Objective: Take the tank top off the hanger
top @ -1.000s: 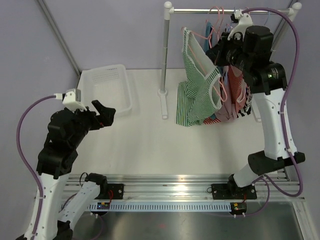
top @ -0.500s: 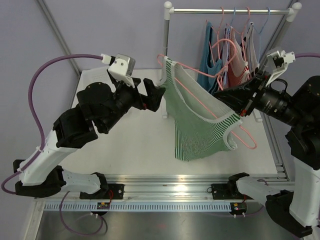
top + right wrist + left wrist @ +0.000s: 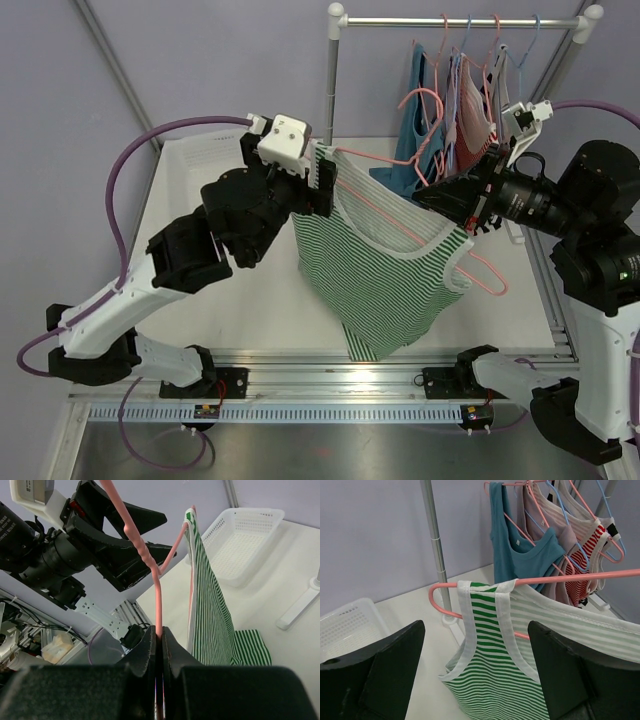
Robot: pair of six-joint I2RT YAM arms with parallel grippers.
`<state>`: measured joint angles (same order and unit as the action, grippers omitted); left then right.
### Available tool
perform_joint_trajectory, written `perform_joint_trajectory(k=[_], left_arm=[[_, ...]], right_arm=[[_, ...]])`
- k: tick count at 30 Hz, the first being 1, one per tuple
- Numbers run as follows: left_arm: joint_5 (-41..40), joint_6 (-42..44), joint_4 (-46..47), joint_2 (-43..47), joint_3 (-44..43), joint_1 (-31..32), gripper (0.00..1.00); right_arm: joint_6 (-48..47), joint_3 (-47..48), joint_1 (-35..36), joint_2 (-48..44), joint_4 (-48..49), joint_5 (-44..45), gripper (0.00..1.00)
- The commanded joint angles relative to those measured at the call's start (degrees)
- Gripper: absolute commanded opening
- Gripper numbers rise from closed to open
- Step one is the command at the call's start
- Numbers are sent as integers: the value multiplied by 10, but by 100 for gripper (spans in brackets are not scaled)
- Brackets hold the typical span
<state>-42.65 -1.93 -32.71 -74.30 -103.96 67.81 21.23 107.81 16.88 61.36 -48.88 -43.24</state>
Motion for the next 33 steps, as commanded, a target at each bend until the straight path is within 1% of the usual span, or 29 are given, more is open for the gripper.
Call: perform_joint_trajectory(k=[1,3,6,8,9,10,11,12,14,16,18,20,21,22,25,28,29,31,32,33], left_arm=[[-30,16,63,-10,9,-4,87],[-16,13,61,-21,10,-17,84],[-15,-4,41,-30,2,-34,70],[-11,-9,46,-30,12,-43,64],[-5,-11,48,-29,14,-52,59],[-3,-12,47,-29,16,-56,50],[-3,-14,45,-29,15,-59,35],[-7,-16,43,-29,16,-62,29],[-17,-15,42,-23,23,-65,22],[-38,-16,41,-11,38,-70,7],[-54,-29,40,1,53,-86,0],[-52,-62,23,22,74,-109,0],[-36,-75,8,28,80,-141,0],[-31,-86,0,34,91,-158,0],[-38,-124,-25,43,97,-208,0],[-4,-185,-74,36,80,-260,0],[26,-194,-85,31,79,-286,0],[55,-209,-101,31,87,-301,0],[83,-207,-95,41,93,-302,0],[102,-207,-91,46,101,-302,0]], right_arm=[[18,-1,3,-6,62,-29,0],[16,-6,3,-7,69,-32,0],[7,-4,4,-6,62,-21,0],[7,-3,4,-6,60,-23,0],[5,-4,3,-7,61,-25,0],[4,-7,3,-9,60,-25,0],[1,-9,3,-11,58,-19,0],[-7,-12,3,-12,56,-14,0],[-20,-17,3,-12,36,11,0],[-43,-23,3,-10,18,30,0],[-65,-40,3,-14,9,39,0],[-76,-84,3,-31,27,26,0],[-84,-98,3,-38,35,18,0],[-87,-125,4,-50,52,8,0],[-97,-172,3,-73,89,-28,0],[-97,-216,3,-99,138,-62,0],[-95,-230,4,-108,156,-71,0],[-76,-278,4,-132,224,-89,0],[-64,-296,3,-141,252,-90,0],[-51,-328,4,-153,312,-91,0]])
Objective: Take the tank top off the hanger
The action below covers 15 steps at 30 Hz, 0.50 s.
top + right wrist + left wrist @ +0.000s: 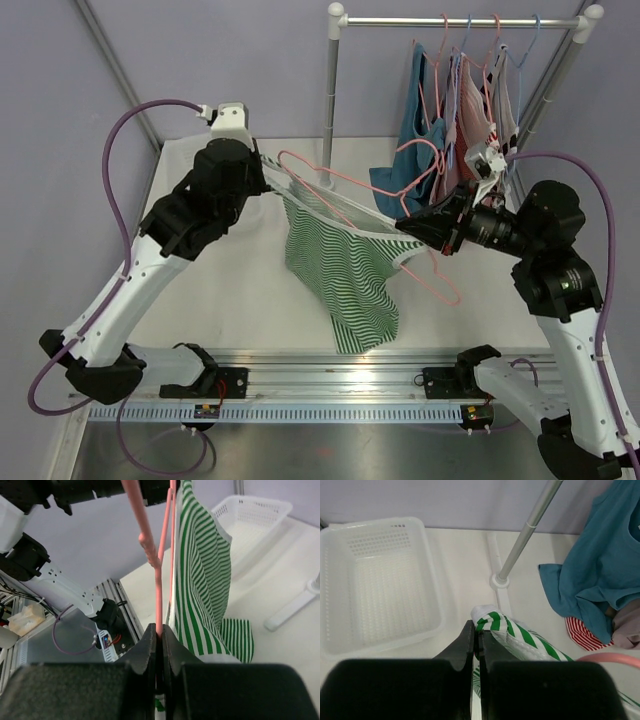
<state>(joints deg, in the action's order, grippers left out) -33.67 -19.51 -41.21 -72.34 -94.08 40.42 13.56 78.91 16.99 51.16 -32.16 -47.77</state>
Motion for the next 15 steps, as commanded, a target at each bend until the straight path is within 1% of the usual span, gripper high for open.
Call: perform_joint_trajectory(k=[1,2,3,4,5,6,7,8,9,10,11,12,13,14,15], left_arm=[[30,-32,0,35,13,-28,0],[82,-31,18,46,37,-28,0],[110,-32,29,71,55,-27,0],[138,-34,41,84,69,-28,0],[203,-36,73,98,106,-27,0],[237,-37,89,129,123,-27,0],[294,-42,103,141,138,-27,0],[325,-43,134,155,157,-27,0],[362,-43,152,168,189,-26,0],[424,-38,167,189,208,-25,0],[447,-37,193,197,223,-22,0],[471,-34,205,204,253,-19,0],[514,-25,215,213,266,-16,0],[521,-23,220,215,276,-11,0],[523,-20,219,218,289,-8,0]], right_arm=[[41,-55,2,-55,179,-47,0],[71,-72,2,-59,216,-48,0],[88,-102,2,-64,293,-46,0],[125,-115,2,-64,341,-39,0],[142,-126,3,-62,380,-33,0],[160,-141,3,-52,451,-26,0],[194,-146,3,-43,485,-16,0],[214,-148,3,-35,518,-12,0],[236,-151,2,-11,589,-10,0],[285,-151,2,3,625,-10,0],[312,-147,4,18,662,-8,0],[339,-146,5,46,737,-6,0],[376,-145,8,60,777,6,0],[384,-145,15,71,812,15,0],[387,-148,20,88,869,31,0]])
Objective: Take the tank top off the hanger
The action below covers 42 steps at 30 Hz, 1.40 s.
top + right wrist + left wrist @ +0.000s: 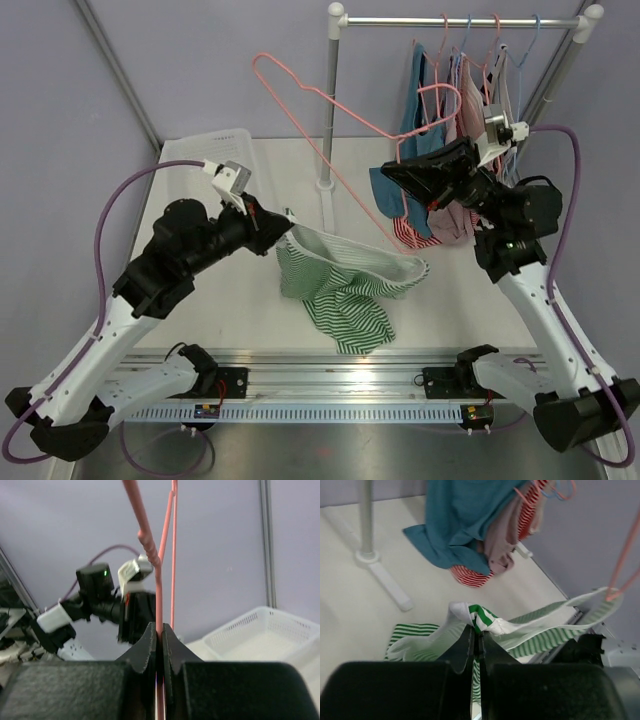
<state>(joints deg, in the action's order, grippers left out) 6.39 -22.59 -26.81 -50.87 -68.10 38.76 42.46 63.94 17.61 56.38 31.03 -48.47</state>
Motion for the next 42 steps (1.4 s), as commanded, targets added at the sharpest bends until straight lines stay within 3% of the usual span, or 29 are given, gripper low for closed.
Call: perform_joint_trajectory(k=[1,3,4,5,8,11,13,14,16,17,20,24,29,38,42], left_arm=[[113,16,72,3,44,14,0],[52,-3,44,3,54,15,0],[-34,-14,26,2,54,14,0],[-88,-24,-25,-11,46,14,0],[-222,-49,-112,-46,19,14,0],[-234,-47,-134,-63,16,14,0],[-227,-46,-133,-61,20,14,1],[-221,-42,-127,-60,22,14,13],[-218,-31,-136,-59,12,14,20],[-218,-27,-142,-59,4,14,32],[-224,-16,-173,-60,-29,14,69],[-219,-3,-183,-21,-38,14,99],[-233,11,-226,27,-44,15,99],[-267,33,-252,89,-8,15,99],[-273,29,-268,95,-2,15,99]], right_arm=[[92,0,16,42,256,70,0],[73,21,19,50,210,113,0],[19,35,19,46,154,124,0],[-16,67,23,36,32,137,0],[-131,113,26,17,-147,228,0],[-219,164,26,8,-418,307,0],[-237,170,25,3,-485,381,0],[-242,174,25,0,-513,403,0],[-247,186,25,8,-589,453,0],[-249,204,26,23,-624,466,0],[-264,272,25,78,-677,506,0],[-301,388,25,163,-731,550,0],[-333,539,27,254,-765,573,0],[-364,846,26,508,-832,606,0],[-372,872,27,551,-780,615,0]])
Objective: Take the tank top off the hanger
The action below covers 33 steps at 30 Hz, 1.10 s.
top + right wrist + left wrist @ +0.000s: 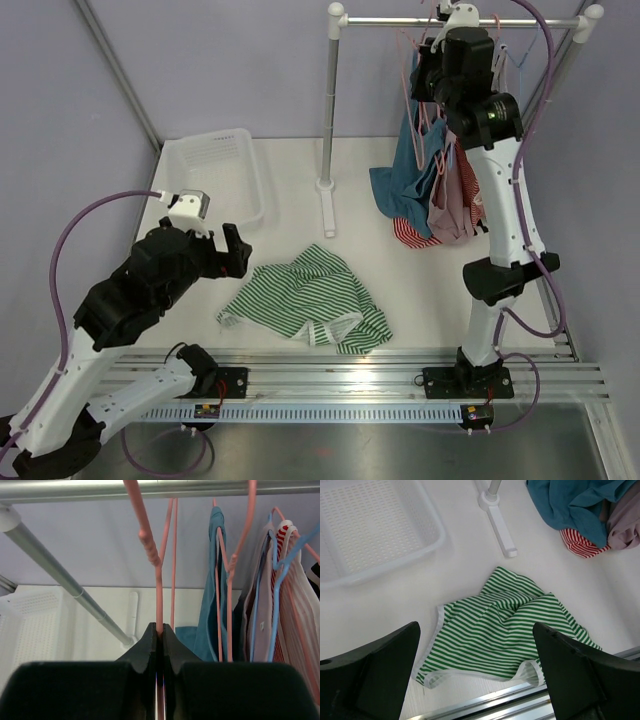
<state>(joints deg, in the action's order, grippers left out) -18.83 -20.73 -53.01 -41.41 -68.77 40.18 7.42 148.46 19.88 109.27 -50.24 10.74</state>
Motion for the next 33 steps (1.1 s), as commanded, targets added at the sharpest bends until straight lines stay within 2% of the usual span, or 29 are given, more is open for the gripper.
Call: perform_joint_trajectory(k=[1,7,14,15,18,19,21,22,23,26,30,33], left_arm=[[-25,10,-14,1,5,1,99],[-20,-2,-17,16,14,1,99],[-6,-5,-10,-10,22,2,99],[0,-9,3,-10,26,3,99],[-5,-25,16,-28,34,15,99],[-24,-29,10,-38,30,20,99],[-60,-44,6,-73,28,47,99],[-70,-48,9,-82,28,60,99],[-80,-54,12,-92,28,76,99],[-103,-71,47,-130,36,137,99],[-78,-70,122,-195,53,190,99],[-36,-63,179,-248,70,205,99]], right_arm=[[-31,24,4,25,47,24,0],[-34,75,4,92,51,18,0],[-29,21,5,62,82,12,0],[-29,17,6,60,81,8,9],[-32,15,9,50,74,-2,47],[-32,13,11,45,71,-2,74],[-29,6,13,22,69,-3,87],[-28,-4,13,10,69,-6,97],[-27,-13,14,-16,70,-14,99],[-21,-64,15,-89,77,-42,99],[-7,-145,15,-196,74,-97,99],[2,-239,14,-294,65,-138,99]])
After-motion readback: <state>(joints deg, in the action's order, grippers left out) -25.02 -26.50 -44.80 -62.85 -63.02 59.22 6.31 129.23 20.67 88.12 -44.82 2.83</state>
